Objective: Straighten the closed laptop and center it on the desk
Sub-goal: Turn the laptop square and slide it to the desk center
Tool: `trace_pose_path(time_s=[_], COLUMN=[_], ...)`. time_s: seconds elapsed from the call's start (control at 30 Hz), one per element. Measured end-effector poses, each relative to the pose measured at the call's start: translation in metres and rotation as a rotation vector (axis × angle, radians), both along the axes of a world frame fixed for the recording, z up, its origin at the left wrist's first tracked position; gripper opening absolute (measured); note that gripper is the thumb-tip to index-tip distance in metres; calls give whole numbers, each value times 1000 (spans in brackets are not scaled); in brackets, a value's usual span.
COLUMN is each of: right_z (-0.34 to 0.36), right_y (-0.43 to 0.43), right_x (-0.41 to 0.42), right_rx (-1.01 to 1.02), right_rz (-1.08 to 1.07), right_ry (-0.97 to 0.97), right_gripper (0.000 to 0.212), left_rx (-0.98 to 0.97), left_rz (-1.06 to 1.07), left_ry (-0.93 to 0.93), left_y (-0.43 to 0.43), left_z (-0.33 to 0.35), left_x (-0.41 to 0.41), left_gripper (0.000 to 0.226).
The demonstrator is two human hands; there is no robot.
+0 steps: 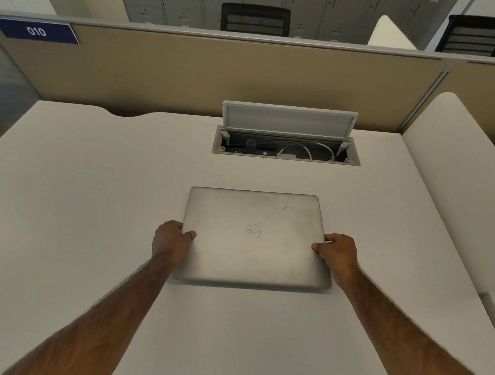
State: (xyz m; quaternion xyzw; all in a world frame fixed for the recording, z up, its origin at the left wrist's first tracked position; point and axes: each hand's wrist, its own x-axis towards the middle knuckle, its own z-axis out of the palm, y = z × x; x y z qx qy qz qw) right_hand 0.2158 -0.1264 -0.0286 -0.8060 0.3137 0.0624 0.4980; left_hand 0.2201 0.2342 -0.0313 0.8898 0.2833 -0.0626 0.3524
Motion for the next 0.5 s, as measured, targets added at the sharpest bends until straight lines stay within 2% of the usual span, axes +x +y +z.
trace_pose_path(time_s=[0.23,0.5], right_z=[0,2], right_y=[-1,0], right_x=[6,7], right_rx=[12,-13], right_rz=[-21,-14], right_ry=[1,6], right_gripper=[25,13], left_rx=[1,-7], left_rz=[-5,-4], left_ry=[8,13], left_y=[-3,-4], left_z=[0,0], left_x=[-1,1], left_gripper=[22,21])
